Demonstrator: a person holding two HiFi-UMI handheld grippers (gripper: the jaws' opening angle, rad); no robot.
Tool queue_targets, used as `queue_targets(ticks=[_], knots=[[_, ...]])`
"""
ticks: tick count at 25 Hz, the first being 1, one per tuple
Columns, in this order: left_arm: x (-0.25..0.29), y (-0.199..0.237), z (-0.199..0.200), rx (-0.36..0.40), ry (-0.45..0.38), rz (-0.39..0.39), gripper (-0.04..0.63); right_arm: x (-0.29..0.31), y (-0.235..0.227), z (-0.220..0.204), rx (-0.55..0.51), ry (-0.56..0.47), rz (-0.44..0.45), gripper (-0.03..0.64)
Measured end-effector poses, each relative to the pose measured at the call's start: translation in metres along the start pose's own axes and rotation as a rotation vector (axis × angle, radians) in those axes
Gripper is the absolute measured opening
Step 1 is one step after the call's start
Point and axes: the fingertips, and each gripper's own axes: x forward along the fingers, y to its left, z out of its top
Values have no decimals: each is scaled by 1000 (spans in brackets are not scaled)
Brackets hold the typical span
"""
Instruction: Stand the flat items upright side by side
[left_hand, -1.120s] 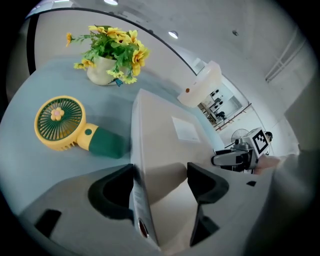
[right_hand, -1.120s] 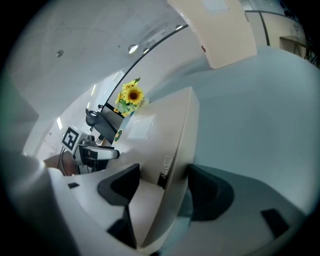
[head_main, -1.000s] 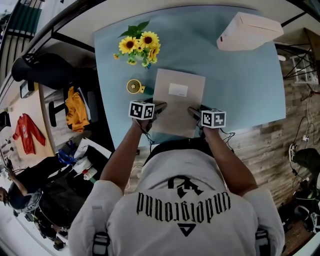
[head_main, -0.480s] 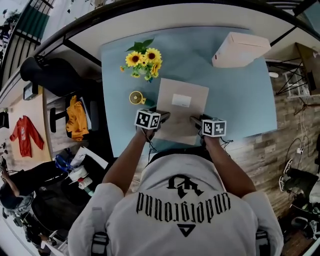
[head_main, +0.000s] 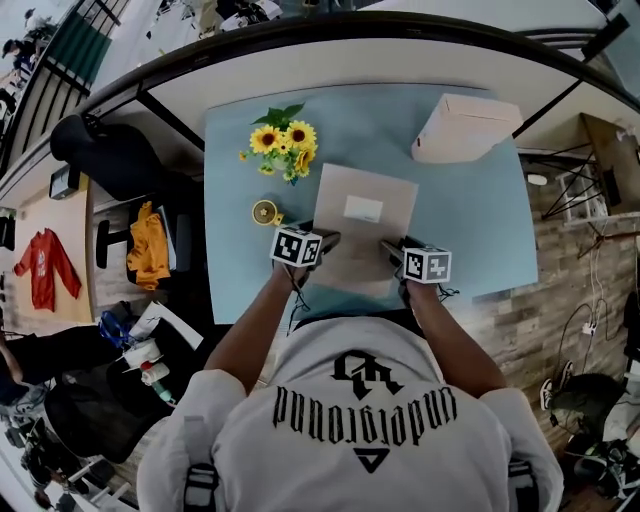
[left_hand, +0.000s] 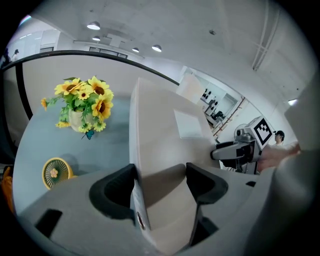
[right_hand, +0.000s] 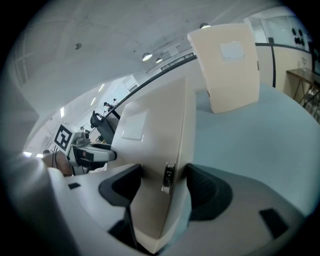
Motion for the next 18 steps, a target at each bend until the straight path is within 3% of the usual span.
queue_targets(ticks=[9,18], knots=[[30,-53,33,-44,-66,51,334,-39,-48,45,-119,-18,42,287],[80,-140,83,-18,-156,140,334,-102,-133,88,-253,-62,57,287]])
